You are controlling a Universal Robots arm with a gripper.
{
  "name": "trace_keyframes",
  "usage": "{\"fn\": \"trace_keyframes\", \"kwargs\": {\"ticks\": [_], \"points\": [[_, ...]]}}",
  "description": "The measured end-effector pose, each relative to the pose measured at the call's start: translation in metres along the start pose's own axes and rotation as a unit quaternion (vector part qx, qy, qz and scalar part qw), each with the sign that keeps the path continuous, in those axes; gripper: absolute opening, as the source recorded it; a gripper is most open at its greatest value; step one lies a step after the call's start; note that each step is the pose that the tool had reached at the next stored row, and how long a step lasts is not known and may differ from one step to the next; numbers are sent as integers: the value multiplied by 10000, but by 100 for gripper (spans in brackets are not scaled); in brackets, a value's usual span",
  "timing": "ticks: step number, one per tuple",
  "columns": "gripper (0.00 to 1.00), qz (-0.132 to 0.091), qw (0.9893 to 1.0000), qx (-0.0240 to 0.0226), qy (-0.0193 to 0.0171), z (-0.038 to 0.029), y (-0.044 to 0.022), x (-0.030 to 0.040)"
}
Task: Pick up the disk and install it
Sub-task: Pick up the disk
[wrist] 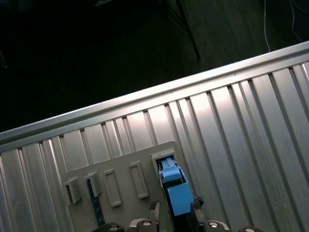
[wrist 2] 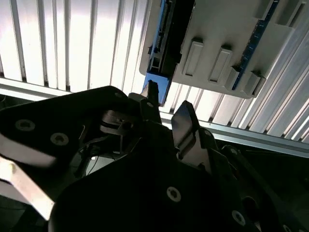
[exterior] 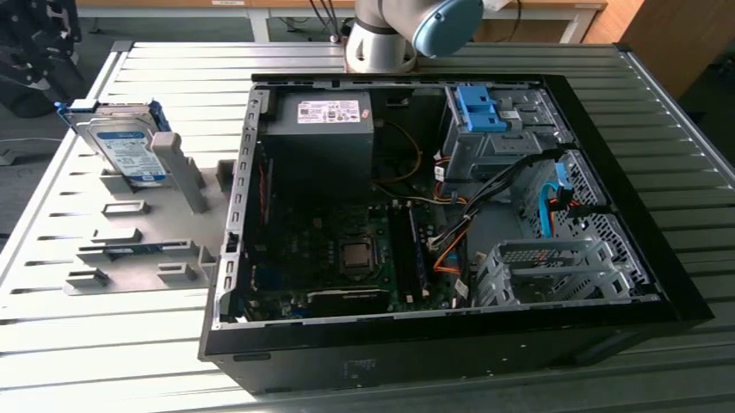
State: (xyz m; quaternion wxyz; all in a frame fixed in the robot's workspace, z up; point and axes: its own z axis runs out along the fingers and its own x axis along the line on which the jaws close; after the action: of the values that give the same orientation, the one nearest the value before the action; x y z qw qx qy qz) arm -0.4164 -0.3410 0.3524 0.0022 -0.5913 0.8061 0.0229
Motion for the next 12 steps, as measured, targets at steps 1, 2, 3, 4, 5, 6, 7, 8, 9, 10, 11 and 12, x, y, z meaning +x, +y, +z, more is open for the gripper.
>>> {"fn": "trace_keyframes", "kwargs": {"ticks": [1,2,3,4,5,6,7,8,9,10,11,12], "points": [[41,-47,10000,3,0,17,0,-3],[41,-95,10000,4,1,34,1,-6],[47,-153,9999,3,3,52,1,-9],[47,-227,9997,1,5,71,0,-9],[53,-312,9995,0,8,89,-1,-9],[53,-395,9992,-3,11,105,-1,-9],[53,-455,9990,-4,12,118,0,-11],[53,-474,9989,-3,13,121,0,-12],[53,-474,9989,-2,13,121,0,-12],[53,-475,9989,-1,13,121,0,-11],[53,-475,9989,4,11,122,0,-11],[53,-475,9989,7,10,122,0,-12]]}}
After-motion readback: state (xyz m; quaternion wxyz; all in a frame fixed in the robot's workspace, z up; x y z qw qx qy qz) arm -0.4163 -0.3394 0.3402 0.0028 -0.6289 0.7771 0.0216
